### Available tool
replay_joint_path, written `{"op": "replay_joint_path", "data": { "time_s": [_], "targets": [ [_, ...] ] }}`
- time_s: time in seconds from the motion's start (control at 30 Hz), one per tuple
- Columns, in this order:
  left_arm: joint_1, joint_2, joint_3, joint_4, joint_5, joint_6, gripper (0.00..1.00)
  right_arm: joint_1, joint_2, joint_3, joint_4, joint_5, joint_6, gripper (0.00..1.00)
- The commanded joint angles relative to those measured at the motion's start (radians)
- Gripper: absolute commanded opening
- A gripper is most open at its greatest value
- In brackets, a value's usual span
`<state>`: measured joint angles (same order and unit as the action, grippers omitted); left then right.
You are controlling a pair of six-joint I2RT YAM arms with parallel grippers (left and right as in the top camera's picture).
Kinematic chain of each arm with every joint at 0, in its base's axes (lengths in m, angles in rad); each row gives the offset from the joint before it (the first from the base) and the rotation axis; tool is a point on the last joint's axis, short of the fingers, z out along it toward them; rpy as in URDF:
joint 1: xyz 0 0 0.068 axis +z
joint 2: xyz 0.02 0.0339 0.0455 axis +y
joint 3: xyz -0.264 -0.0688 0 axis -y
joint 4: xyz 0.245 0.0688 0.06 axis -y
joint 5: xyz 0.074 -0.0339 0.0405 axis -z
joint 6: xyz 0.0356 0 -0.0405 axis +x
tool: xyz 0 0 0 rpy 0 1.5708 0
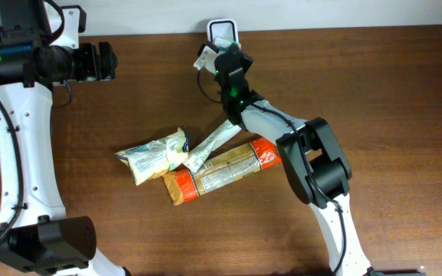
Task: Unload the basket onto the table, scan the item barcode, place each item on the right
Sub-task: 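Carry the tissue pack with right gripper and hold it at the scanner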
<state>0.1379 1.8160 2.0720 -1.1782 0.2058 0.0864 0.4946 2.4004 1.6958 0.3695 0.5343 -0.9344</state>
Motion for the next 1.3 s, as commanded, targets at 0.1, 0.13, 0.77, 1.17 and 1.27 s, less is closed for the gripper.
{"op": "replay_joint_path", "data": {
  "time_s": [0.1, 0.13, 0.77, 1.17, 1.27],
  "targets": [
    [0.003, -0.005, 0.004, 0.002, 0.004, 0.016, 0.99, -0.026, -0.242, 0.259, -0.614, -0.323, 0.53, 0.04],
    [0.003, -0.005, 0.004, 0.001, 0.004, 0.016, 0.99, -0.034, -0.242, 0.368, -0.811, -0.434, 0.556, 0.04],
    [0.003, -0.005, 0.004, 0.001, 0.004, 0.016, 0.99, 0.003, -0.077, 0.762, -1.064, 0.023, 0.674, 0.04],
    [0.003, -0.005, 0.004, 0.002, 0.004, 0.016, 0.99, -0.037, 0.208, 0.747, -0.851, 0.013, 0.276, 0.04],
    [0.003, -0.005, 0.004, 0.001, 0.004, 0.016, 0.99, -0.038, 0.212, 0.743, -0.847, 0.011, 0.276, 0.04]
  ]
}}
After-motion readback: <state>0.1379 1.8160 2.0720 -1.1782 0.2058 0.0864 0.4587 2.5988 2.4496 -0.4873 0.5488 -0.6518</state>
